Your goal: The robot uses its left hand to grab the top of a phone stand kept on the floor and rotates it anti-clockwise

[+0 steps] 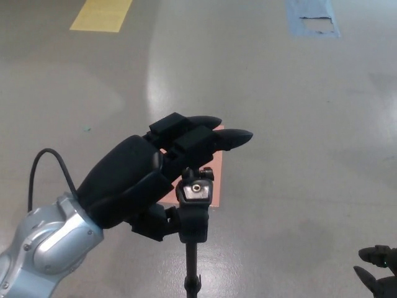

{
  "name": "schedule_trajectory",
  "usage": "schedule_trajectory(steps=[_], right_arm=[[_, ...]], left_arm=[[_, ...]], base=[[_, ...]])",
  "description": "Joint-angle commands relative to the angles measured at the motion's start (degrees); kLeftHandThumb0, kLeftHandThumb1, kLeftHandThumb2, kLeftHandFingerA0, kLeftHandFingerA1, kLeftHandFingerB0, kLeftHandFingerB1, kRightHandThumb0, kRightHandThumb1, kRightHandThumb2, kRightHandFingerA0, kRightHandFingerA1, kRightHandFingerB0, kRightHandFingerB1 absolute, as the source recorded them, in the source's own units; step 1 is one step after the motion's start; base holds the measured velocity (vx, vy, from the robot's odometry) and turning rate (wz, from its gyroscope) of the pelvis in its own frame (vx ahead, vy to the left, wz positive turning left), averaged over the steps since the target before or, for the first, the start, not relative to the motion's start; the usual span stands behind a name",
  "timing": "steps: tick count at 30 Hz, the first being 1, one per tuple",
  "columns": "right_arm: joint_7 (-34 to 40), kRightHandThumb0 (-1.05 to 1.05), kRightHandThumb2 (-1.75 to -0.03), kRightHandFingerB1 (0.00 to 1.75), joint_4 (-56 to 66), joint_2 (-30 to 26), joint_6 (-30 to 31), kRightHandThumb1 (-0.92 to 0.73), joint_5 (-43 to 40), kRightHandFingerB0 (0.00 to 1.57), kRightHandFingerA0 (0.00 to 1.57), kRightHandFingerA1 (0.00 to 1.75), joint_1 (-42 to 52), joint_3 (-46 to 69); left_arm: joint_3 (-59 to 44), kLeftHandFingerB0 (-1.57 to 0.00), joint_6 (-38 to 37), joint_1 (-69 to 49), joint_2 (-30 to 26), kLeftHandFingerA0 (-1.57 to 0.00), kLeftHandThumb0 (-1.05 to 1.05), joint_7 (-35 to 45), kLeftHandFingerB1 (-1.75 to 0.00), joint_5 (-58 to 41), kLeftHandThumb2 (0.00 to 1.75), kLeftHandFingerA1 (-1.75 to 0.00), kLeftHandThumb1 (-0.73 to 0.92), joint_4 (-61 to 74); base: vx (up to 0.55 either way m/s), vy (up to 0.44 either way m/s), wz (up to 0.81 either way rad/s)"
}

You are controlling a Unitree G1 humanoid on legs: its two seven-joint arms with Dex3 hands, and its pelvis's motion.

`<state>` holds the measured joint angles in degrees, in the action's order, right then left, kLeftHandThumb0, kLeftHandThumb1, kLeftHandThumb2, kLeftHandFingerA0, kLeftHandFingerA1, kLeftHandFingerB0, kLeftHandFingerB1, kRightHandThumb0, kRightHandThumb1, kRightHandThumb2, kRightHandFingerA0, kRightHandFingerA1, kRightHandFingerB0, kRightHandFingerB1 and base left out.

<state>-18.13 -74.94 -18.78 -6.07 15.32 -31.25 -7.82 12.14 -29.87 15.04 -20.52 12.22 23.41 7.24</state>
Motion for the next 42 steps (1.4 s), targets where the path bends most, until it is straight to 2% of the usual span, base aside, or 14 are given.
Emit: schedule_trajectory(steps=[1,2,6,7,12,15,23,24,26,27,29,31,33,42], right_arm=[[-0.33,-0.83,-1.01,0.16,-0.42,-1.17,0.47,-0.68,0.07,0.06,0.07,0.38,-0.05,0.21],[-0.22,-0.83,-1.01,0.17,-0.41,-1.15,0.56,-0.69,0.23,0.06,0.07,0.40,-0.15,0.05],[-0.09,-0.82,-1.01,0.17,-0.33,-1.19,0.47,-0.68,0.24,0.06,0.07,0.40,-0.36,0.01],[-0.17,-0.83,-1.01,0.17,-0.33,-1.21,0.53,-0.68,0.17,0.06,0.07,0.40,-0.39,0.06],[-0.58,-0.83,-1.01,0.16,-0.33,-1.23,0.65,-0.69,-0.08,0.06,0.07,0.36,-0.43,0.27],[-0.46,-0.83,-1.01,0.16,-0.36,-1.29,0.54,-0.69,0.02,0.06,0.07,0.38,-0.48,0.23],[-0.60,-0.83,-1.01,0.16,-0.32,-1.35,0.73,-0.69,-0.02,0.06,0.07,0.40,-0.71,0.29],[-0.67,-0.83,-1.01,0.16,-0.34,-1.35,0.73,-0.69,-0.03,0.06,0.07,0.39,-0.74,0.30],[-0.73,-0.83,-1.01,0.16,-0.33,-1.40,0.74,-0.68,-0.03,0.06,0.07,0.39,-0.86,0.32],[-0.75,-0.82,-1.02,0.17,-0.27,-1.45,0.72,-0.69,0.09,0.06,0.07,0.41,-0.93,0.20],[-0.80,-0.82,-1.02,0.17,-0.21,-1.49,0.68,-0.69,0.23,0.06,0.07,0.41,-0.97,0.04],[-0.81,-0.82,-1.01,0.18,-0.15,-1.38,0.88,-0.68,0.00,0.06,0.07,0.41,-1.05,0.23],[-0.72,-0.82,-1.00,0.17,-0.27,-1.22,1.24,-0.68,-0.53,0.06,0.07,0.39,-1.03,0.76],[-0.83,-0.81,-1.02,0.18,-0.30,-1.39,1.16,-0.69,-0.13,0.05,0.07,0.41,-1.39,0.50]], left_arm=[[-0.30,-0.02,0.79,-0.53,-1.29,-0.06,-0.49,1.14,-0.28,0.08,0.68,-0.23,0.49,0.31],[-0.32,-0.05,0.67,-0.47,-1.29,-0.06,-0.44,1.04,-0.26,0.22,0.58,-0.22,0.53,0.23],[-0.30,-0.04,1.00,-0.08,-1.21,-0.04,-0.47,1.03,-0.28,1.05,0.56,-0.25,0.54,0.17],[-0.22,0.00,1.26,-0.06,-1.18,0.00,-0.49,1.21,-0.34,1.08,0.77,-0.27,0.37,0.12],[0.19,-0.01,2.20,-0.26,-1.08,-0.03,-0.55,1.62,-0.31,1.85,0.76,-0.24,0.38,-0.14],[0.34,-0.06,1.67,-0.13,-0.72,-0.08,-0.49,1.03,-0.26,1.95,0.58,-0.22,0.52,-0.63],[0.47,-0.10,-0.68,0.67,0.31,-0.11,-0.46,-0.73,-0.28,1.52,0.57,-0.26,0.54,-2.49],[0.44,-0.01,-0.95,0.72,0.43,0.00,-0.29,-1.01,-0.48,1.54,0.94,-0.48,0.43,-2.70],[0.30,-0.02,-1.79,0.87,0.87,0.00,-0.28,-2.04,-0.48,1.66,0.94,-0.47,0.44,-3.46],[0.04,-0.33,-2.42,0.86,1.59,-0.37,-0.43,-3.44,-0.34,1.85,0.60,-0.33,0.63,-4.24],[-0.26,-0.33,-3.04,0.78,2.46,-0.37,-0.43,-5.11,-0.34,2.08,0.60,-0.33,0.63,-5.10],[-0.81,-0.46,-2.50,0.54,3.57,-0.51,-0.36,-6.79,-0.37,2.71,0.60,-0.37,0.69,-5.26],[-2.07,-0.67,-2.91,0.26,5.67,-0.78,-0.31,-12.82,-0.40,6.44,0.63,-0.45,0.75,-6.24],[-3.21,-0.70,-6.34,1.05,7.61,-0.79,-0.29,-16.66,-0.41,5.94,0.63,-0.49,0.73,-9.43]], base=[[0.00,0.000,0.00],[0.00,0.000,0.00],[0.00,0.000,0.00],[0.00,0.000,0.00],[0.00,0.000,0.00],[0.00,0.000,0.00],[0.00,0.000,0.00],[0.00,0.000,0.00],[0.00,0.000,0.00],[0.00,0.000,0.00],[0.00,0.000,0.00],[0.00,0.000,0.00],[0.00,0.000,0.00],[0.00,0.000,0.00]])
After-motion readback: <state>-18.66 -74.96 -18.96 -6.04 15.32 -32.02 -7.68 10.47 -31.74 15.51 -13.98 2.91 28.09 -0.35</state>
